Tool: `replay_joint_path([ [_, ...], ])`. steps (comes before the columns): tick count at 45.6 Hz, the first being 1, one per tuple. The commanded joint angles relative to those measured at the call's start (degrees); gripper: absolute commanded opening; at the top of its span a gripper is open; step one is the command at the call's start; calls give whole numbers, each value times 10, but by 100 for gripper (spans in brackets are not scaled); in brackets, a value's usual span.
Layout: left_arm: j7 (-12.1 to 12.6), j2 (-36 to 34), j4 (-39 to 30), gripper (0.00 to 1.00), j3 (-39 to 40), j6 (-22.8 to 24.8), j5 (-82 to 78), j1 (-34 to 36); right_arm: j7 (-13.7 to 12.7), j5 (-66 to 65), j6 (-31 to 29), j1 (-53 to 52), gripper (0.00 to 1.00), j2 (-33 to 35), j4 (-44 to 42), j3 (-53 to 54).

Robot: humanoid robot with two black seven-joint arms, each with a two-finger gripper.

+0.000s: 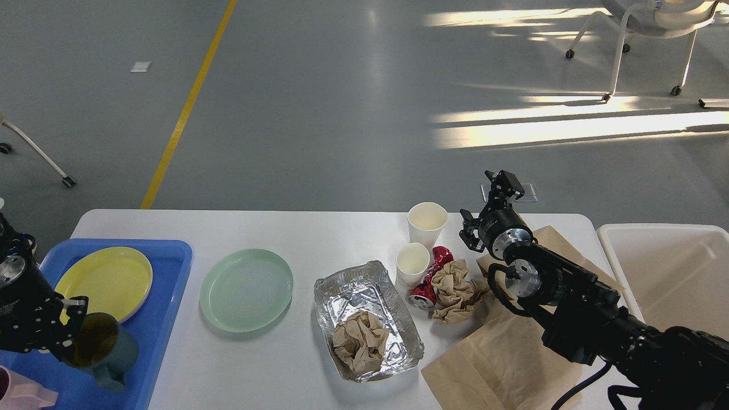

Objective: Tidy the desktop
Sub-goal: 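Place the dark green mug on the blue tray and release, then move the left gripper to the edge of the pale green plate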

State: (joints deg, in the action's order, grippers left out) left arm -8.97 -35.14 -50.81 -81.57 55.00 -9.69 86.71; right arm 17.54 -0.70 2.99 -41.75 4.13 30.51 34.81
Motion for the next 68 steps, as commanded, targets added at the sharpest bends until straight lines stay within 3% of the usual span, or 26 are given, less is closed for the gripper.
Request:
replay_joint_path([
  [1,0,-10,18,0,1,0,-3,-20,-1,0,0,0,100,0,0,0],
  [12,-1,-4,61,0,16,0,-2,-73,-1,0,0,0,100,0,0,0],
  [25,0,-3,65,4,35,0,-2,-82,-1,0,0,0,100,0,0,0],
  [41,2,10,61,41,39,0,-2,-85,-1,0,0,0,100,0,0,0],
  [52,2,2,49,81,25,0,-2,-63,0,0,0,0,100,0,0,0],
  [68,-3,7,16,89,-29,0,3,87,-1,0,0,0,100,0,0,0],
])
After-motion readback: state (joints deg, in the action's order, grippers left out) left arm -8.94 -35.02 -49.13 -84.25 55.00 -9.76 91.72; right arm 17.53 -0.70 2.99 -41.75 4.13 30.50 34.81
